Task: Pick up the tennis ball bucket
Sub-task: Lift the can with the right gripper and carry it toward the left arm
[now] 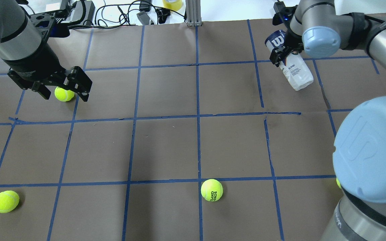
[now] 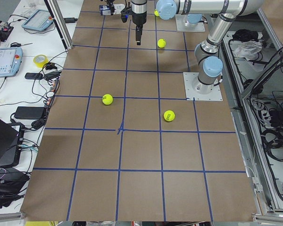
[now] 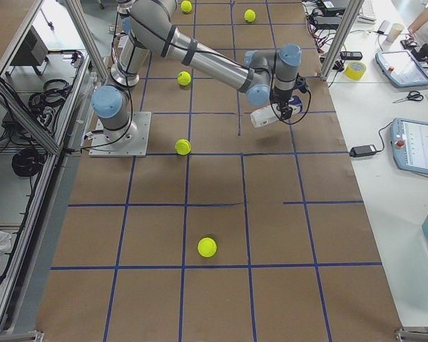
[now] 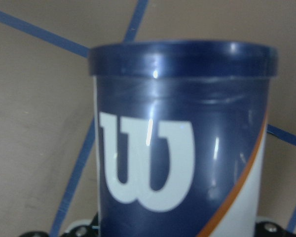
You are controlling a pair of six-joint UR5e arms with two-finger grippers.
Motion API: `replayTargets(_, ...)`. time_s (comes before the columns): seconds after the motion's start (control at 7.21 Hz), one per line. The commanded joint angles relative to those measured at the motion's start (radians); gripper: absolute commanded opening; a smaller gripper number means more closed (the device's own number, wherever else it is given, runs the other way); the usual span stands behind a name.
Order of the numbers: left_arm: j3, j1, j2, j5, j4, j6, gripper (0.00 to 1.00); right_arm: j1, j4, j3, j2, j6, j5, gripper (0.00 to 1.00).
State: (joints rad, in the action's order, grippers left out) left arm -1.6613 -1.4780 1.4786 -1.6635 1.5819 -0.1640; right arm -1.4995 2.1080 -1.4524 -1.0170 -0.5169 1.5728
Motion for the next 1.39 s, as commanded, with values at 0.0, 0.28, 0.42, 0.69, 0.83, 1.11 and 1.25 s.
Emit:
replayTargets(0.0,0.000,0.037,0.009,-0.035,-0.019,-0.015,1.00,-0.147,0.015,0.001,-0.011,-0.009,-0.003,0.67)
replayTargets(0.28,0.002,0.108,0.006,0.068,-0.014,-0.112,1.00,-0.256,0.063,0.000,-0.008,-0.049,0.010,0.69)
replayTargets(0.42,-0.003,0.126,0.000,0.077,-0.008,-0.126,1.00,-0.290,0.073,0.000,-0.003,-0.116,0.013,0.68)
replayTargets(0.69,-0.003,0.127,-0.004,0.076,-0.002,-0.135,1.00,-0.342,0.101,-0.002,0.008,-0.285,0.003,0.68)
replayTargets(0.83,-0.017,0.125,0.002,0.076,-0.019,-0.161,1.00,-0.399,0.201,-0.002,0.040,-0.310,0.010,0.69)
replayTargets(1.11,-0.032,0.136,0.002,0.077,-0.052,-0.201,1.00,-0.487,0.254,-0.006,0.093,-0.380,0.013,0.70)
replayTargets(1.25,-0.031,0.136,0.000,0.077,-0.054,-0.195,1.00,-0.525,0.254,-0.006,0.128,-0.400,0.015,0.70)
